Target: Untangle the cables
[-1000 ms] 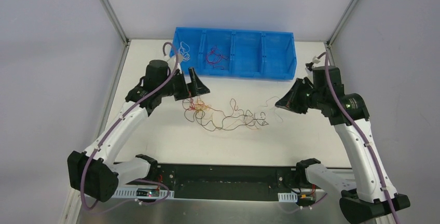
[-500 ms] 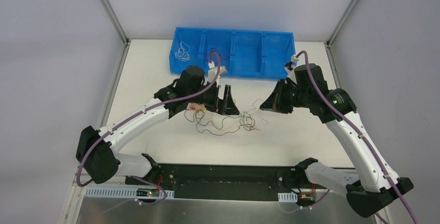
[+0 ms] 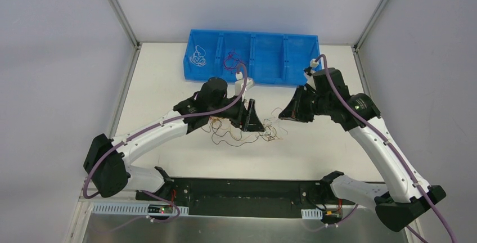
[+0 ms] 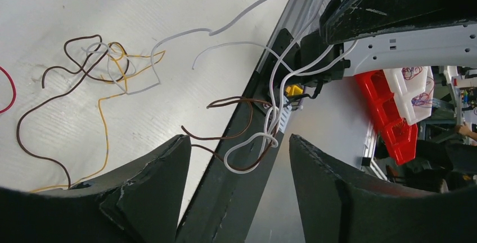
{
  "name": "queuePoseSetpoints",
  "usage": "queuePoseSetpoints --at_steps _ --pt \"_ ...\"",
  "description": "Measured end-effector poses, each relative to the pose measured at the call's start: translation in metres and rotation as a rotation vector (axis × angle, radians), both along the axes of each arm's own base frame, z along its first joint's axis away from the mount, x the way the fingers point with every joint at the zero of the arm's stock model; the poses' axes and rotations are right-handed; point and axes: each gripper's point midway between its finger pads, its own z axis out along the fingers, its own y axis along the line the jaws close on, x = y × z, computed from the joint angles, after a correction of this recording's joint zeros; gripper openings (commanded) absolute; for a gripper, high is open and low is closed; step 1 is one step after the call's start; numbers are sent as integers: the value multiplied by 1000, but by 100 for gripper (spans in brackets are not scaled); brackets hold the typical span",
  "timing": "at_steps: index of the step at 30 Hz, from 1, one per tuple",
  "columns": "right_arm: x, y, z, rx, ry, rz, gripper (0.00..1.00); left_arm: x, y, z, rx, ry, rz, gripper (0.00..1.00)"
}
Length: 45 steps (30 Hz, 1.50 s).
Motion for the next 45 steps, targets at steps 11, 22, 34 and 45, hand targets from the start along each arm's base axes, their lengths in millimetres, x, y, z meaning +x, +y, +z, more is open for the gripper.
queuePoseSetpoints --at_steps 11,22,34,45 --pt "0 4 2 16 2 -11 0 -20 -19 -8 -1 6 -70 30" --pt "8 -9 -1 -37 -29 -91 0 -22 -8 -6 15 -43 -21 0" --pt "4 -10 3 -50 -25 -92 0 -10 23 1 64 -235 80 1" --pt "13 -20 38 -35 -107 -138 0 1 50 1 198 -405 93 16"
